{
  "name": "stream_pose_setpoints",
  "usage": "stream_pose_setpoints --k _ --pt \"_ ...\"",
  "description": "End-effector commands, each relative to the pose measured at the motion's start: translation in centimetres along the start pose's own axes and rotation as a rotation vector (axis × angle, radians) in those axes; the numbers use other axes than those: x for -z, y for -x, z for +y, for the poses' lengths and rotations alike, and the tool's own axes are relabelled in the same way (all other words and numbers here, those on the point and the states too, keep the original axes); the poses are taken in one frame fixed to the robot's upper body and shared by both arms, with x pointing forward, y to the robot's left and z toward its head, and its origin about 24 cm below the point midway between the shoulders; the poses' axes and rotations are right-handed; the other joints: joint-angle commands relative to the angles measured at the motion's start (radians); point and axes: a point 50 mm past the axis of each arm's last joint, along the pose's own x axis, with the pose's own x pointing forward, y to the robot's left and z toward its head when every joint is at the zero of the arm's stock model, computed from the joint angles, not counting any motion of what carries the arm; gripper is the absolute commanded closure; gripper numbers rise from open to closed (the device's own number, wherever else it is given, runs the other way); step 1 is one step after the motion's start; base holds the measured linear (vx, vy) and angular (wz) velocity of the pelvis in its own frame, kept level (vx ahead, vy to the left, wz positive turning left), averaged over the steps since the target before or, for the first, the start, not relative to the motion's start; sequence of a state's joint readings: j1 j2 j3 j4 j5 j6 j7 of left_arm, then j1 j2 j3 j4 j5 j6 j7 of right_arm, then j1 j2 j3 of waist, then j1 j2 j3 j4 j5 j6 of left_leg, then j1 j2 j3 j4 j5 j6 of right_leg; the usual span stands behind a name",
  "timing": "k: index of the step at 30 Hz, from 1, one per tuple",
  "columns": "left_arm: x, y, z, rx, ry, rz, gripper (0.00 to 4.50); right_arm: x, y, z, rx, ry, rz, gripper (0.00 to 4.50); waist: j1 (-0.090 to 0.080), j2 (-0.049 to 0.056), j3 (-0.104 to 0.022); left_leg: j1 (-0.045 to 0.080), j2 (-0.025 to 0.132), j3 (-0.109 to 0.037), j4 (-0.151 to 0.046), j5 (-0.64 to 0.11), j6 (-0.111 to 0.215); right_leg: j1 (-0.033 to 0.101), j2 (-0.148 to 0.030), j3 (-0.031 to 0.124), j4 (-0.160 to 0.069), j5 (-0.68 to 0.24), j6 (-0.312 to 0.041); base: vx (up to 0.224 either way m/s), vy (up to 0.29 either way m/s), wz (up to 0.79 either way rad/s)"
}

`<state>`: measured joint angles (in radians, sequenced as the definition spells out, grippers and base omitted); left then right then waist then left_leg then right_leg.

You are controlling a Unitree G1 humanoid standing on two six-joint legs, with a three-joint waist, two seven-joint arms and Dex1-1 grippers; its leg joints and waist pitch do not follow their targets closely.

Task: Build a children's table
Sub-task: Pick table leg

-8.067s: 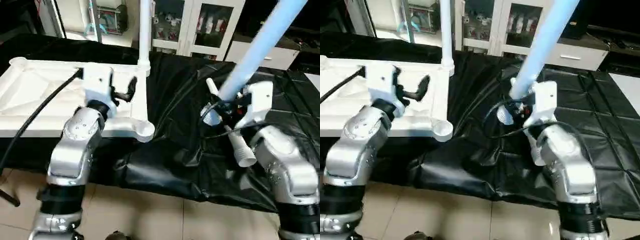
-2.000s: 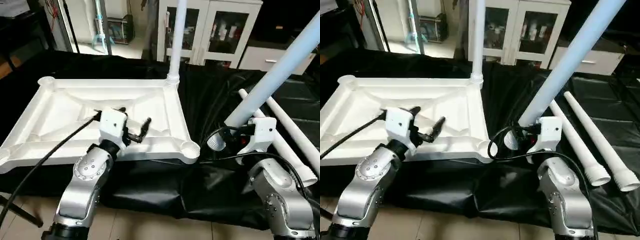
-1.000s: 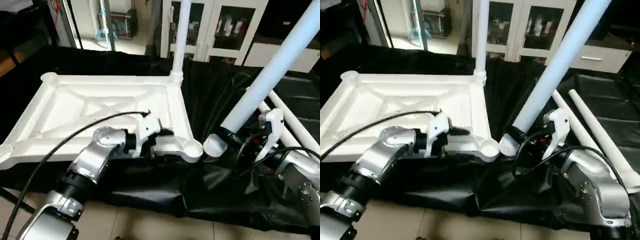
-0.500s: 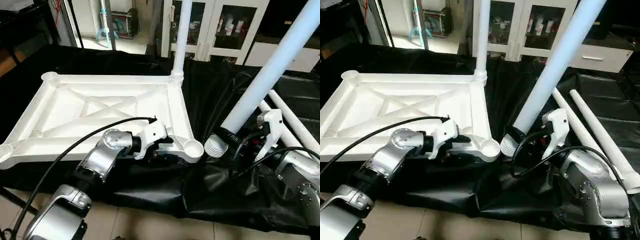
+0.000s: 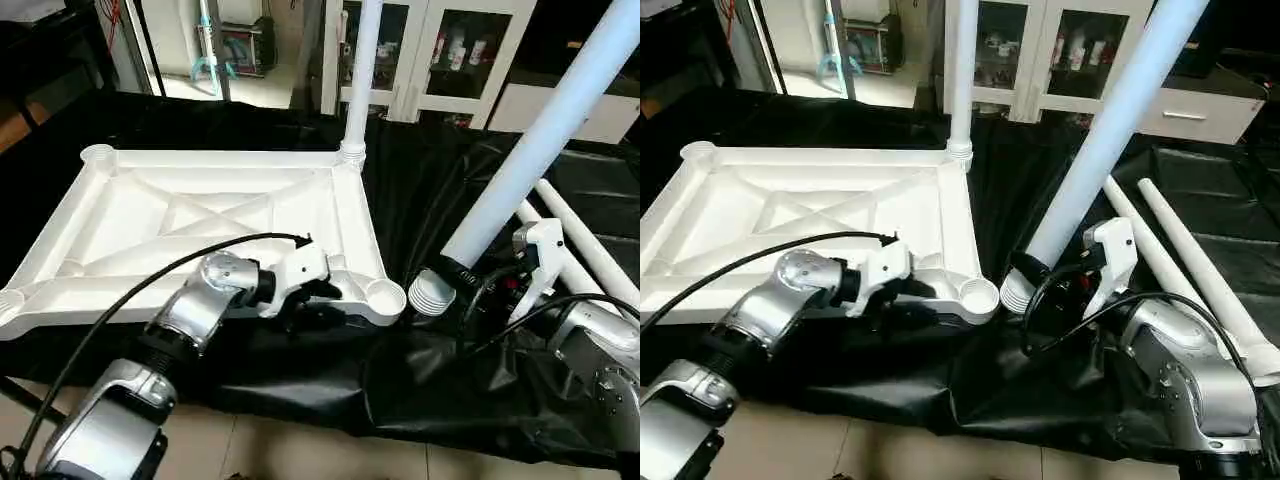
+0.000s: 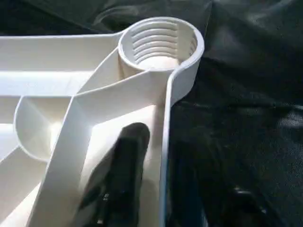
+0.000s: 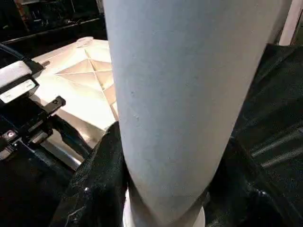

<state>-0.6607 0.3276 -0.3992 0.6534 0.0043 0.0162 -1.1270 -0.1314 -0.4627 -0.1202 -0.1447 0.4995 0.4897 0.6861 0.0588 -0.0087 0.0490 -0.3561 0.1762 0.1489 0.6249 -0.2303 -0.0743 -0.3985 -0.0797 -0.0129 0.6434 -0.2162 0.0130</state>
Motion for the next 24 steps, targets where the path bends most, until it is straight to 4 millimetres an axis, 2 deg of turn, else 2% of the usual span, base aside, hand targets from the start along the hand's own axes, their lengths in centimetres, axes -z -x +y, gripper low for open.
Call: stream_pose_setpoints --k 1,6,8,11,12,16,18,23,24 --pt "0.9 0.4 0.0 0.012 0.022 0.054 3.27 -0.6 0.0 0.1 -0.006 0.03 -0.018 2.64 0.004 -0.007 -0.056 -0.003 0.036 0.001 -0.085 -0.081 0.038 0.056 -0.05 0.029 -0.078 -0.02 -0.255 0.0 0.0 0.0" --pt "1.2 0.4 -0.3 0.039 0.029 0.075 3.47 -0.5 0.0 0.1 -0.008 0.03 -0.016 2.64 0.003 -0.006 -0.057 -0.002 0.035 0.002 -0.085 -0.077 0.039 0.057 -0.05 0.029 -0.078 -0.005 -0.259 0.0 0.0 0.0" --pt "1.4 0.5 -0.4 0.049 0.028 0.088 3.77 -0.6 0.0 0.2 -0.008 0.029 -0.018 2.64 0.002 -0.006 -0.057 -0.003 0.035 0.002 -0.085 -0.07 0.041 0.058 -0.05 0.029 -0.077 0.01 -0.262 0.0 0.0 0.0" --pt "1.8 0.6 -0.7 0.07 0.028 0.116 3.92 -0.7 0.0 0.2 -0.008 0.031 -0.021 2.64 0.001 -0.008 -0.057 -0.002 0.036 0.002 -0.086 -0.072 0.044 0.058 -0.05 0.028 -0.078 0.008 -0.264 0.0 0.0 0.0" --pt "2.0 0.7 -0.7 0.074 0.027 0.125 4.16 -0.7 0.0 0.2 -0.008 0.031 -0.021 2.64 0.001 -0.006 -0.058 -0.002 0.036 0.002 -0.086 -0.065 0.045 0.059 -0.05 0.029 -0.077 0.016 -0.264 0.0 0.0 0.0" --pt "2.5 0.9 -1.2 0.102 0.033 0.148 4.33 -0.9 -0.2 0.1 -0.004 0.031 -0.029 2.64 -0.001 -0.007 -0.058 -0.002 0.037 0.002 -0.087 -0.05 0.051 0.059 -0.05 0.028 -0.074 0.037 -0.27 0.0 0.0 0.0" --pt "2.8 1.1 -1.7 0.136 0.027 0.162 4.47 -1.1 -0.7 0.0 0.003 0.025 -0.044 2.64 -0.005 -0.007 -0.056 -0.004 0.037 0.002 -0.088 -0.052 0.052 0.06 -0.051 0.028 -0.075 0.03 -0.27 0.0 0.0 0.0" --pt "3.0 1.3 -2.7 0.158 -0.01 0.161 4.47 -1.7 -2.2 0.0 0.03 -0.018 -0.07 2.64 -0.015 -0.004 -0.057 0.0 0.038 0.004 -0.09 -0.054 0.044 0.056 -0.049 0.028 -0.075 0.018 -0.276 0.0 0.0 0.0" --pt "3.0 1.1 -2.9 0.146 -0.008 0.146 4.47 -1.8 -2.5 0.4 0.001 -0.057 -0.069 2.64 -0.016 -0.011 -0.057 0.001 0.038 0.006 -0.089 -0.049 0.045 0.056 -0.048 0.028 -0.075 0.026 -0.276 0.0 0.0 0.0"
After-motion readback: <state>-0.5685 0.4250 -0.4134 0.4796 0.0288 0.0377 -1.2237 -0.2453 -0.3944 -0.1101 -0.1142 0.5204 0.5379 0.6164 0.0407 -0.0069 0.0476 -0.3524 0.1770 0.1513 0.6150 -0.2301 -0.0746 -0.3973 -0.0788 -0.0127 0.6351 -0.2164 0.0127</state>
